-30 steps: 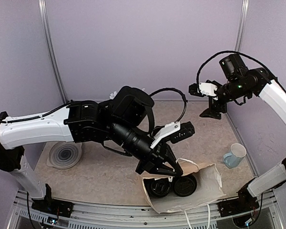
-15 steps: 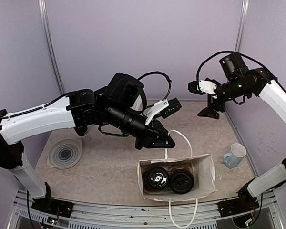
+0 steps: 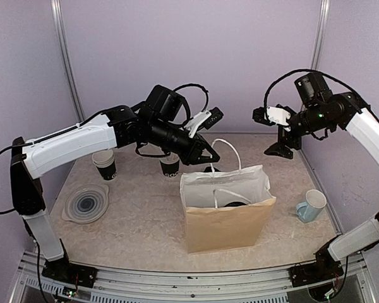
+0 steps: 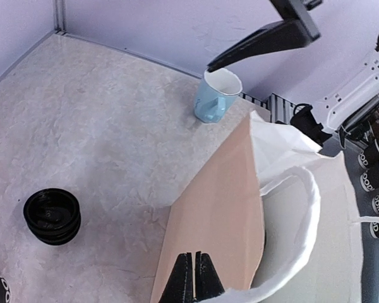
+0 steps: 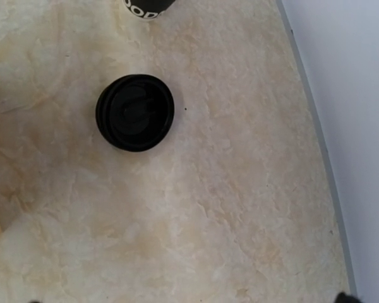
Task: Pack the takeout coffee
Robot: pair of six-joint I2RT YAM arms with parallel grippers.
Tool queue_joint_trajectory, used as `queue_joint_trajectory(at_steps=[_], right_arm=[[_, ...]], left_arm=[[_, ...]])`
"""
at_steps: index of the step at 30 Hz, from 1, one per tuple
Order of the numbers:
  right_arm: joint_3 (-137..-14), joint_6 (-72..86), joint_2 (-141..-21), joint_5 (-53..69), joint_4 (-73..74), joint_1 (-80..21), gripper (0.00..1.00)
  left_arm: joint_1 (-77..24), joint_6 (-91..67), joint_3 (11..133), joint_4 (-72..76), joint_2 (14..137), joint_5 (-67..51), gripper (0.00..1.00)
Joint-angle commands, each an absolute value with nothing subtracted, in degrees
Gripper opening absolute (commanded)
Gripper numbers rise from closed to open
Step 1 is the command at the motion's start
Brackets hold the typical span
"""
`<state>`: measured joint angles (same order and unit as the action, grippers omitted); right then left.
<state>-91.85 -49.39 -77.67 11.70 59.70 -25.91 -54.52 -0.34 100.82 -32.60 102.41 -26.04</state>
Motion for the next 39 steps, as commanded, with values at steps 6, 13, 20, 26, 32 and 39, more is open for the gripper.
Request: queue_joint_trajectory(at_steps=[6,13,20,26,32,39], right_arm=[[-90.35,-48.43,-76.82,11.23,58.54,-24.97,0.99],[-90.89,-48.45,-77.00,11.87,59.34,-24.35,1.00],[-89.90,-44.39,-77.18,18.83,56.50,-19.54,1.00],[-83.32,-33.07,-77.17,27.50,45.61,-16.70,0.94],[-81.42,-27.36,-77.83,32.43,39.67,-16.66,0.89],[-81.96,-27.46,-78.66,32.57,39.65,-16.70,0.89]], left_arm=[[-51.68,-3.04,103.96,-30.22,103.67,-23.39,0.08],[-54.73,7.17,105.95,-39.35,100.52,-15.40,0.59],[-48.19,1.06,99.34,-36.68,92.56,0.53,0.61],[-42.13,-9.44,99.01,-29.30,95.09,10.30,0.50],[-37.04,-14.61,108.85,-33.50,104.27,6.15,0.43],[-36.11,-19.68,111.26,-35.49,109.74,9.65,0.46]])
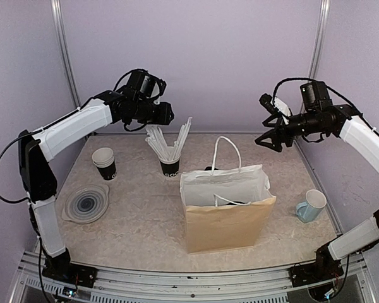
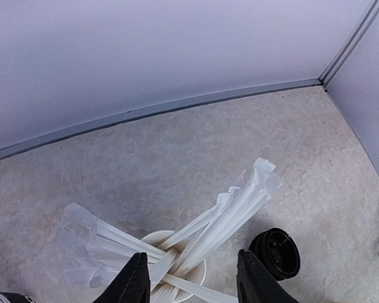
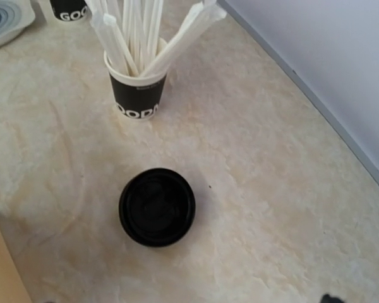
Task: Pack the takeout coffee
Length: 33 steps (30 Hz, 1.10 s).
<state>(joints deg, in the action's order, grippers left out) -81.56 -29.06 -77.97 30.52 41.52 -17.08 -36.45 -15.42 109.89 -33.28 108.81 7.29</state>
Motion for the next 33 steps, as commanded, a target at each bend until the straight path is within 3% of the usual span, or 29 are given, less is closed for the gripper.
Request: queue_joint_trajectory(at_steps=[1,15,23,28,33], right_arm=[[-81.84,-27.50,-78.66,32.79,39.71,-16.70,0.88],[-80.31,-27.95,-78.16,34.13,39.45,-16.70,0.89],[-79.63,-28.26,-77.70,34.50,39.50,-16.69,0.88],[-79.00,-28.30,-77.56,34.71,39.31,-16.66,0.89],[-78.73,-28.37,-77.61,34.76,39.13,-16.70,0.88]], left_arm=[[-35.91,-20.41,111.35,-35.84,110.05,10.19,0.46],[-34.54,-22.90,111.82,-39.61,112.12,10.22,0.46],[-34.54,-21.75,113.08,-39.52,114.70,9.23,0.40],[-34.54,-21.25,113.33,-39.57,115.53,9.43,0.32],[-34.54,-20.39,113.65,-39.46,115.49,8.72,0.09]])
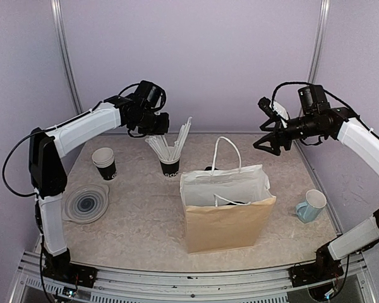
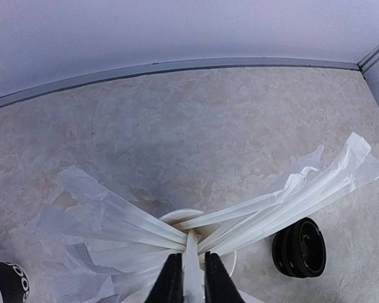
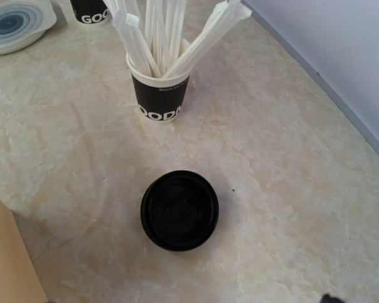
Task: Pack the takeout coffee
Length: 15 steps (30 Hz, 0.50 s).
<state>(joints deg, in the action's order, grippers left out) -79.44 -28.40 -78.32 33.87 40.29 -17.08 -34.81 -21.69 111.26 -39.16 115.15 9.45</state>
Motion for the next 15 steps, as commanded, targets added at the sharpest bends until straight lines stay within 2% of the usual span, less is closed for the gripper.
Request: queue_joint_trajectory(at_steps=[1,6,15], right_arm=[[-78.70,-28.39,-77.61,34.72,39.11,-16.70,0.88],[-78.92,-28.39,-77.74,34.72,39.13,-16.70,0.88],[-81.43,-28.54,-79.16,35.07,40.71,-16.70,0.88]], left_arm=[[-34.61,-20.25,113.98,-39.58,115.32,8.51,0.06],[-36.15,-18.18,119.38,-43.01,114.41,10.99,0.00],[-39.59,-16.17,127.92,-53.43,108.63,16.82,0.00]])
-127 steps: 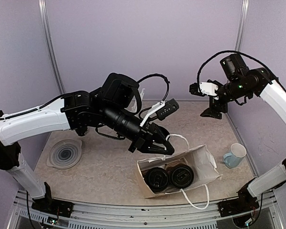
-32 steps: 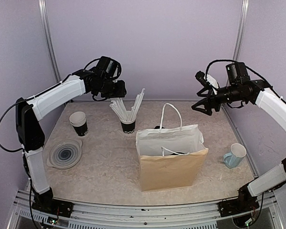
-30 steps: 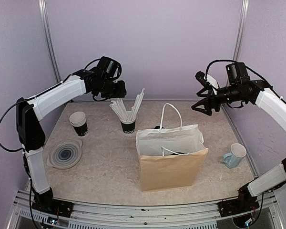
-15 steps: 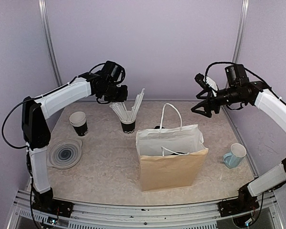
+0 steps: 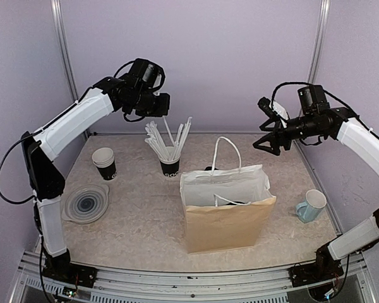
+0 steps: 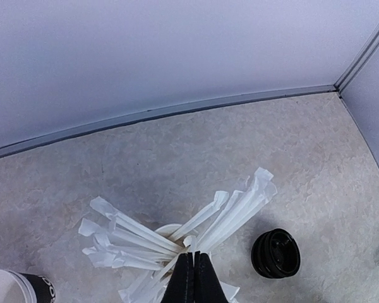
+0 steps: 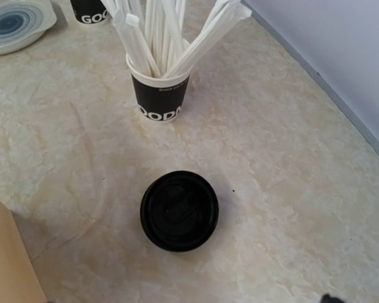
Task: Pack the takeout coffee
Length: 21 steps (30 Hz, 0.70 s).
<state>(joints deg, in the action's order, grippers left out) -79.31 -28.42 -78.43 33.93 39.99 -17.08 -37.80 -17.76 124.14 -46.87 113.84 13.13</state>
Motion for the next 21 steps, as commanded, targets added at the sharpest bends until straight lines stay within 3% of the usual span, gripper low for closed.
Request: queue_joint_trajectory(at_steps=[1,6,11,16,21], right_arm=[[-81.74,-28.63,-79.26,35.07,41.09,-16.70,0.88],[-82.65,-29.09,-79.76,34.36,42.63,-16.70,0.88],[-82.39,-29.50,-79.98,32.90,43.48,-16.70,0.88],[-81.61,-29.41,-79.94,31.76,43.98,-16.70,0.88],[-81.70,-29.00,-79.15,31.59,44.15,-16.70,0.88]], left_arm=[[-40.42,-16.14,128.57,-54.84,107.80,17.74,0.00],[-45.87,-16.12,127.19,-56.75,99.28,20.45,0.00],[-53.51,-14.69,119.04,-48.20,85.44,21.03,0.00],[-58.54,-13.36,110.92,-38.00,74.45,15.84,0.00],[-59.21,-13.46,112.77,-40.49,72.98,4.86,0.00]])
